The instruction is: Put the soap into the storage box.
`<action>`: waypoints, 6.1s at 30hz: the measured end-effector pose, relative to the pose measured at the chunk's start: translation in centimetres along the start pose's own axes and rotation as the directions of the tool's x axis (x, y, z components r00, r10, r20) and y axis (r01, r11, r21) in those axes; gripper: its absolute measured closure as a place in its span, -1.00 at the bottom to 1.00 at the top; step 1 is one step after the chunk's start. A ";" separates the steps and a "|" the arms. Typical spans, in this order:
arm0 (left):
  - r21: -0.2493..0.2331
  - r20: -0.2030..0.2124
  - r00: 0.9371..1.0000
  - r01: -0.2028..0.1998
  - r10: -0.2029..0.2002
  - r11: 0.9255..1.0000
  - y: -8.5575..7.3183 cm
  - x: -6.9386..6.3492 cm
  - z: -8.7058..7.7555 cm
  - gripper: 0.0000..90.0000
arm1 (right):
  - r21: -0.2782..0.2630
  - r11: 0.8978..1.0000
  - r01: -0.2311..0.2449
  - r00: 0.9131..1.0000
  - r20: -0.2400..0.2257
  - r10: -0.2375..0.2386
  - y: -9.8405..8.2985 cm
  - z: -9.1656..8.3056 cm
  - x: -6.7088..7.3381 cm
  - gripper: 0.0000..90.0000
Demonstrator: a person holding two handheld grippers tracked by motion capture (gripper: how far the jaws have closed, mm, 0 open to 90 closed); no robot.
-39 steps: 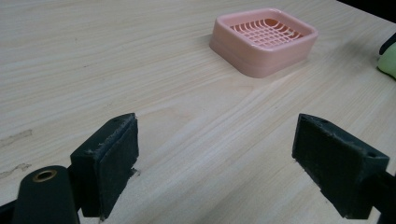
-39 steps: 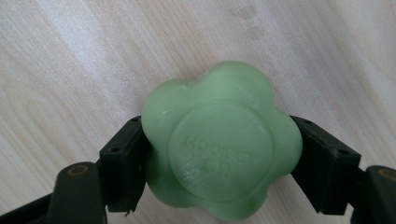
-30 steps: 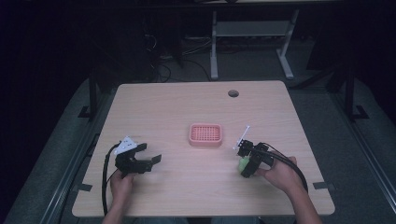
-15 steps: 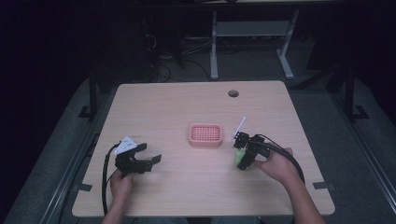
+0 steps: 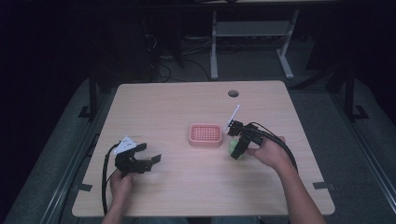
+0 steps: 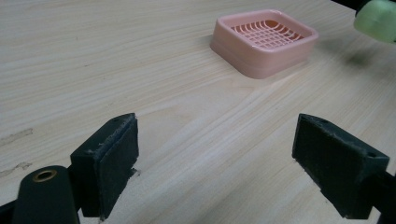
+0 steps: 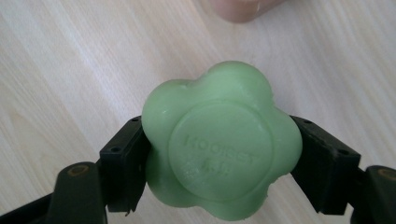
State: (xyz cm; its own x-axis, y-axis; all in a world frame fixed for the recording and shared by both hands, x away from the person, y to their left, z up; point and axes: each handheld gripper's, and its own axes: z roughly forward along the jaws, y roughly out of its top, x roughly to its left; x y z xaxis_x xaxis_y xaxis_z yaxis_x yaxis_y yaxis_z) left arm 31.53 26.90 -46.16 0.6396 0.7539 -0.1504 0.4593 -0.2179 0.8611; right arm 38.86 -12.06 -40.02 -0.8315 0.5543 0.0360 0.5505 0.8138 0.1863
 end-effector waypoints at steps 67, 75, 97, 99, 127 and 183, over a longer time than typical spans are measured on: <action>0.005 0.000 1.000 -0.002 0.002 1.000 0.0 0.1 -0.1 -0.68 | -0.017 0.999 0.038 0.999 -0.018 -0.038 11.6 -0.2 -1.8 -0.41; 0.005 -0.005 1.000 -0.003 0.003 1.000 0.0 0.1 0.0 -0.68 | 0.017 0.999 0.040 0.999 -0.028 -0.039 12.4 1.4 -1.8 -0.41; 0.008 -0.002 1.000 -0.004 0.004 1.000 0.0 0.1 0.0 -0.68 | 0.062 0.998 0.024 0.999 -0.034 -0.022 13.3 3.4 -2.3 -0.42; 0.008 -0.002 1.000 -0.002 0.002 1.000 0.0 0.1 0.0 -0.68 | 0.061 0.998 0.023 0.999 -0.036 -0.021 13.3 3.5 -2.3 -0.42; 0.010 0.002 1.000 0.000 0.000 1.000 0.0 0.1 -0.1 -0.68 | 0.064 0.997 0.032 0.999 -0.022 -0.031 13.6 3.7 -2.0 -0.42; 0.013 -0.001 1.000 -0.007 0.007 1.000 0.0 0.0 0.0 -0.68 | -0.048 0.999 -0.026 0.999 -0.041 0.024 10.2 0.2 -3.0 -0.43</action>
State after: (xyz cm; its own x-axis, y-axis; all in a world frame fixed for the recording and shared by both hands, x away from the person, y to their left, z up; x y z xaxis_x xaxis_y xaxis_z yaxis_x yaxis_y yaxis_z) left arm 31.56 26.93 -46.17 0.6424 0.7527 -0.1441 0.4626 -0.2310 0.8560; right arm 46.96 -5.36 -38.44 -0.8204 0.5660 0.0811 0.5678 0.7898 0.2322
